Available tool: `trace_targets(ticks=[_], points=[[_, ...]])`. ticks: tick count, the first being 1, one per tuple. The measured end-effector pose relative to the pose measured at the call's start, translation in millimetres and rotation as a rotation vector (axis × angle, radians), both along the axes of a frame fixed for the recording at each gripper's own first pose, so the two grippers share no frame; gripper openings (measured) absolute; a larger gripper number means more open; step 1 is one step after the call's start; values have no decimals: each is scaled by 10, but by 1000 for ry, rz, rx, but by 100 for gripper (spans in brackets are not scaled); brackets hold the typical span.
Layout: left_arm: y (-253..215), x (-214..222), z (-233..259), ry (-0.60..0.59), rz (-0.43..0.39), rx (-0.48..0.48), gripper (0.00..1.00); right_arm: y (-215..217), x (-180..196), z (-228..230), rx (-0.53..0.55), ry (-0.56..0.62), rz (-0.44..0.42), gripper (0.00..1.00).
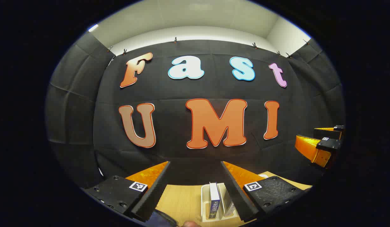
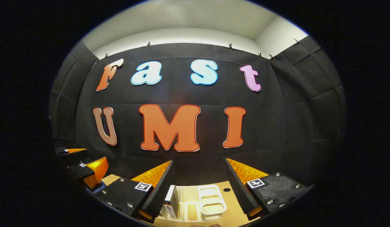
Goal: Open the schoolbag, grab two books from the bookshelf and put them into the schoolbag.
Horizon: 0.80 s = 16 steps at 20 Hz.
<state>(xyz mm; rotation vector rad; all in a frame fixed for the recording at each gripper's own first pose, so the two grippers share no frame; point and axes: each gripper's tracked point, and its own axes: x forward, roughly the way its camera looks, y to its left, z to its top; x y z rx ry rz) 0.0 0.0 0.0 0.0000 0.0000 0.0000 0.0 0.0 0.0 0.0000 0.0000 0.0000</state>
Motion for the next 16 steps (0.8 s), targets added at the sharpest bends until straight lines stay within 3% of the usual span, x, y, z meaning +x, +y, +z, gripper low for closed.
trace_targets(ticks=[16], points=[[6,-46,-20,13,1,2,95,55,-17,11,-17,0,22,93]])
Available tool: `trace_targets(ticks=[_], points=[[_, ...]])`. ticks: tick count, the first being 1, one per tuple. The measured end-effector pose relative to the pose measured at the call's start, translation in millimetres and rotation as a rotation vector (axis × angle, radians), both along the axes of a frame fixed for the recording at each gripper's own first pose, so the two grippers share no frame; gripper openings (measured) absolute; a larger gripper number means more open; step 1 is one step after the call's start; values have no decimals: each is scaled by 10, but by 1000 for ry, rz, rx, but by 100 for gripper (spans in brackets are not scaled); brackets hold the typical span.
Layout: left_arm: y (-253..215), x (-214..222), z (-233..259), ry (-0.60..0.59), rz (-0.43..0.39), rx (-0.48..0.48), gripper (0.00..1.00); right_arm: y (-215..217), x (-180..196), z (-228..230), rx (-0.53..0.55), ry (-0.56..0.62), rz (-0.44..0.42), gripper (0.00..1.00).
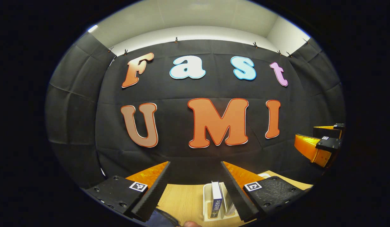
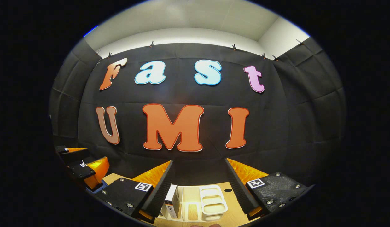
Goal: Open the schoolbag, grab two books from the bookshelf and put them into the schoolbag.
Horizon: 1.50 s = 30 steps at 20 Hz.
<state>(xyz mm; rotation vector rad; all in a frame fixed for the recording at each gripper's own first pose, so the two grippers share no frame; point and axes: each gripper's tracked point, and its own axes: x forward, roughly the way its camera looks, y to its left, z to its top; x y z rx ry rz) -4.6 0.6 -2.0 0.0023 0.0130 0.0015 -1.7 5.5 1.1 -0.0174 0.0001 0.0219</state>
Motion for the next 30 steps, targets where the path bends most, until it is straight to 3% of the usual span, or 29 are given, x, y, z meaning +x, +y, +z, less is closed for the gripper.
trace_targets(ticks=[25,30], points=[[122,-204,71,-52,19,-52,97,116,-132,-153,-6,49,21,93],[275,-286,72,-67,74,-67,96,110,-158,-150,-11,49,27,93]])
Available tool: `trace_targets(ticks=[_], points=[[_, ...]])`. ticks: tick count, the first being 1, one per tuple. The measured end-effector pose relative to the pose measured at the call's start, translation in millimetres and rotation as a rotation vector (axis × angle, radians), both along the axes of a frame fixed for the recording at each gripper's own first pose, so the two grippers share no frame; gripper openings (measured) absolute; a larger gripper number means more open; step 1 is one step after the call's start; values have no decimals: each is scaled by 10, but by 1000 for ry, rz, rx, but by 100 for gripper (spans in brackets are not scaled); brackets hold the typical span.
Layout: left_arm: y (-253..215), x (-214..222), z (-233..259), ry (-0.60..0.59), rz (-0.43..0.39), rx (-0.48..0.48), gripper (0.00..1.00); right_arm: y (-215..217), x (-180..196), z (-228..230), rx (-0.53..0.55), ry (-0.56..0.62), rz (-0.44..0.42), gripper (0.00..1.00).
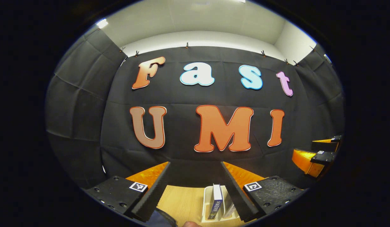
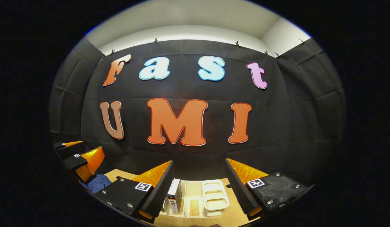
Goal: Open the schoolbag, grab two books from the bookshelf and put them into the schoolbag.
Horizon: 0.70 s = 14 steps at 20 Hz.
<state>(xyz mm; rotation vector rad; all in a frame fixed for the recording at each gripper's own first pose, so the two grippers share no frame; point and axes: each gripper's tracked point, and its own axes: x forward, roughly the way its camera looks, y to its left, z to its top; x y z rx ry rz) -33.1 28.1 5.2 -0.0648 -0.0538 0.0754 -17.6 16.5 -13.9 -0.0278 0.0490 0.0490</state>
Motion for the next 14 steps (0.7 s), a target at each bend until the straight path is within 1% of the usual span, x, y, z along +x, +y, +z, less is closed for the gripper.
trace_targets(ticks=[2,3,5,6,7,10,14], points=[[49,-13,-12,0,13,23,95,-10,-18,-47,-5,11,1,93],[65,-31,-42,5,20,38,97,-12,-24,-68,-6,17,1,93],[119,-66,-141,26,27,57,95,-35,-37,-93,-9,23,-2,93],[128,-90,-204,49,21,64,97,-52,-47,-106,-9,24,-2,93],[145,-117,-277,70,17,73,95,-72,-47,-133,-10,25,-4,93],[252,-183,-497,130,20,111,97,-91,-29,-238,-16,44,0,93],[367,-313,-906,249,13,221,97,-140,17,-358,-22,61,13,93]])
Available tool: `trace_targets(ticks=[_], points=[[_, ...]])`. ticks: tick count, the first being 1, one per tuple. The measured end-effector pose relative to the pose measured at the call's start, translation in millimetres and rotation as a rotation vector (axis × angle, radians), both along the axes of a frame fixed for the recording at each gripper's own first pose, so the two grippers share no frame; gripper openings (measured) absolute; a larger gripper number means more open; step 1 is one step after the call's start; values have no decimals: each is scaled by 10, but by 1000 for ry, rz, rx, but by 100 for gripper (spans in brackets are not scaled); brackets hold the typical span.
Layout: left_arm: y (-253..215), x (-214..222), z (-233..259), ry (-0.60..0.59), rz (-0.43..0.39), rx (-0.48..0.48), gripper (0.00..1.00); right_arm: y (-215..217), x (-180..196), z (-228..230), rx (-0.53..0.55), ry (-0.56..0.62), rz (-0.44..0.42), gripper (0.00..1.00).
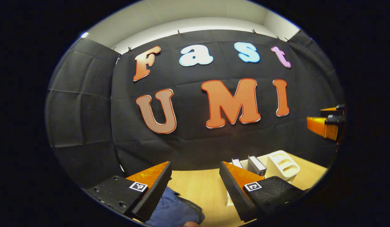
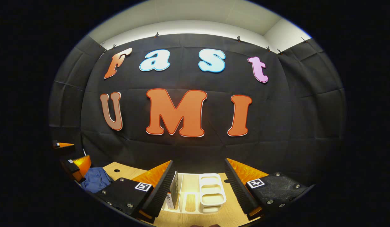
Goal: Open the schoolbag, grab two books from the bookshelf and put them into the schoolbag.
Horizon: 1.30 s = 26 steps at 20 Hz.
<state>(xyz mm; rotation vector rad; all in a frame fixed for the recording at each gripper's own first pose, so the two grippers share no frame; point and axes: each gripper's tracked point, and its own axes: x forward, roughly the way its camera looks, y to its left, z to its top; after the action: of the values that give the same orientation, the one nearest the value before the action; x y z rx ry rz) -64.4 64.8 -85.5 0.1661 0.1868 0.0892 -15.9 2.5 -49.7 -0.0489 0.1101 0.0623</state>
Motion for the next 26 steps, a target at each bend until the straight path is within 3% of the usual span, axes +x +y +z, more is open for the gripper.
trace_targets(ticks=[3,4,5,6,7,11,16,26], points=[[2,-129,-427,110,-28,84,95,-7,55,-129,6,22,13,93],[12,-157,-604,152,-33,112,100,-5,79,-173,10,31,21,93],[51,-211,-794,200,-35,146,95,-20,93,-216,12,40,24,94],[71,-248,-979,244,-41,174,100,-40,110,-266,11,50,26,94],[101,-318,-1148,284,-40,204,95,-66,132,-316,8,63,26,93],[245,-485,-1761,424,-56,332,95,-166,200,-435,-12,84,14,94],[337,-734,-2518,625,-83,420,97,-274,245,-533,-41,111,-6,94],[598,-1092,-3232,856,-83,626,96,-274,240,-639,-80,134,-19,94]])
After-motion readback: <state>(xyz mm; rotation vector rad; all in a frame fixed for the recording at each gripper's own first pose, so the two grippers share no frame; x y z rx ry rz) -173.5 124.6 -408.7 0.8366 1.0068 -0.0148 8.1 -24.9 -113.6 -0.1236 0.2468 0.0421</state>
